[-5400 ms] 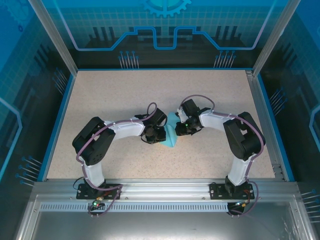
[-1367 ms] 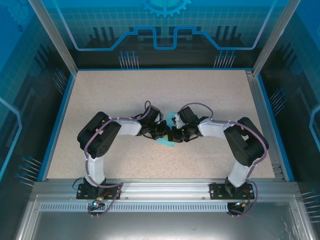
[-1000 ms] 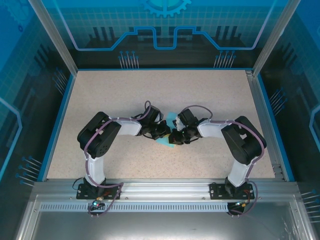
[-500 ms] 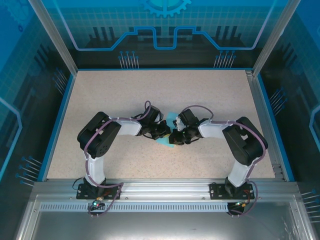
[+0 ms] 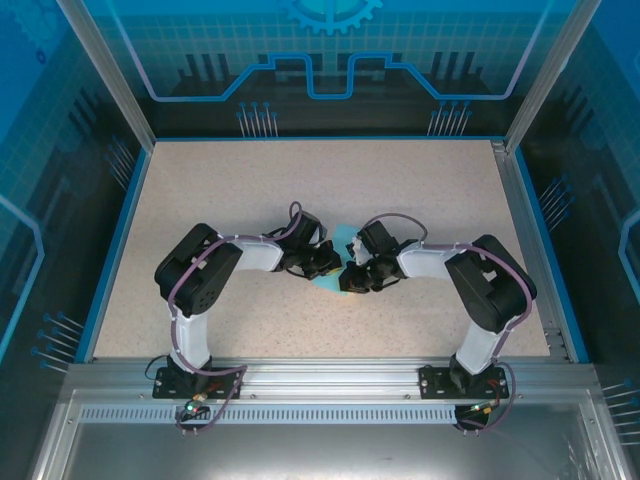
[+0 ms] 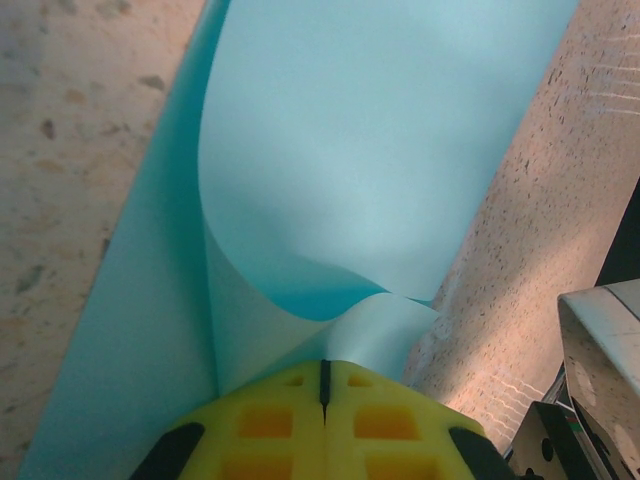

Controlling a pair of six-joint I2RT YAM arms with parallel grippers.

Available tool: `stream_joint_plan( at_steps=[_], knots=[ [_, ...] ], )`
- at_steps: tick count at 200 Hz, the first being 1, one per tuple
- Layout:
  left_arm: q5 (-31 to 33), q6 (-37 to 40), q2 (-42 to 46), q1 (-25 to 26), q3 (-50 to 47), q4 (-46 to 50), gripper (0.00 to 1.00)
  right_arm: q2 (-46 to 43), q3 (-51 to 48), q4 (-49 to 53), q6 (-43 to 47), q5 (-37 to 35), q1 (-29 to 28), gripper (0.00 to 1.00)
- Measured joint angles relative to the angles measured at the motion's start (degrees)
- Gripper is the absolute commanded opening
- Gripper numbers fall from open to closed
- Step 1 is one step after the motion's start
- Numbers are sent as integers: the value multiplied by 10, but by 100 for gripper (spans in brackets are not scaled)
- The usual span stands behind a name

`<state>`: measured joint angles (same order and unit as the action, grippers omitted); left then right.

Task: Fold a paper plane with a square sheet of paper (pick it up from the middle)
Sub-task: Fold the triangle a second time at the center of the table.

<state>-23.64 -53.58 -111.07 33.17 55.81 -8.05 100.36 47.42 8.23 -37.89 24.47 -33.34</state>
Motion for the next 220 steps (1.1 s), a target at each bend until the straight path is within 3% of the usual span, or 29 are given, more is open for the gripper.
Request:
stream_joint_plan(
  at_steps=[167,220],
  knots=[
    [-2,0,0,3,-1,0,0,-42,-93,-111,-20,27,15,8],
    [-2,0,0,3,-1,0,0,-91,-100,-52,-27,26,16,9]
  ],
)
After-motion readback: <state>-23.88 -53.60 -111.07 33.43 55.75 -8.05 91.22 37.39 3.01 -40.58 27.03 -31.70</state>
